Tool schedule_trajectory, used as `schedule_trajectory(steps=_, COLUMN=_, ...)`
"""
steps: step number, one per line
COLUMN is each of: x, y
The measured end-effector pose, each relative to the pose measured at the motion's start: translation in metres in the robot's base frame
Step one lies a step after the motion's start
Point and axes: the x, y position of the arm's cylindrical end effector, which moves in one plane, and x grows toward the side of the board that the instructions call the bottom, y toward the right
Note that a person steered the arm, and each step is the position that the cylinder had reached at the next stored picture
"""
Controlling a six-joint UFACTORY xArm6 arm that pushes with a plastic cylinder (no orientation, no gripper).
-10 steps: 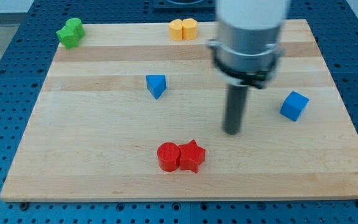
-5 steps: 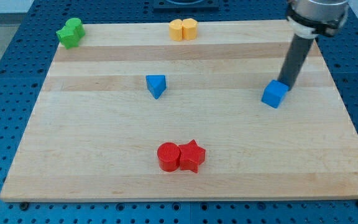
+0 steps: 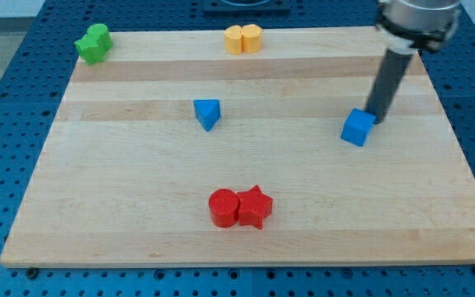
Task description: Push the blue cube into the blue triangle
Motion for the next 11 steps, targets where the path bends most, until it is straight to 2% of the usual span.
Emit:
schedule_trajectory(steps=1, x=0.004, y=0.005)
schedule_trajectory(steps=2, x=0.032, y=0.033)
schedule_trajectory(steps=3, x=0.053, y=0.020)
schedule_trajectory(steps=4, x=0.047, y=-0.046)
schedule_trajectory(steps=5, x=0.029, y=-0.073)
schedule_trajectory(steps=6, x=0.045, y=-0.046)
schedule_trajectory(steps=7, x=0.053, y=0.018)
schedule_trajectory(steps=8, x=0.025, y=0.053)
schedule_trajectory(steps=9, x=-0.004, y=0.029)
schedule_trajectory(steps=10, x=-0.005, y=-0.054)
schedule_trajectory(steps=11, x=-0.005, y=-0.110)
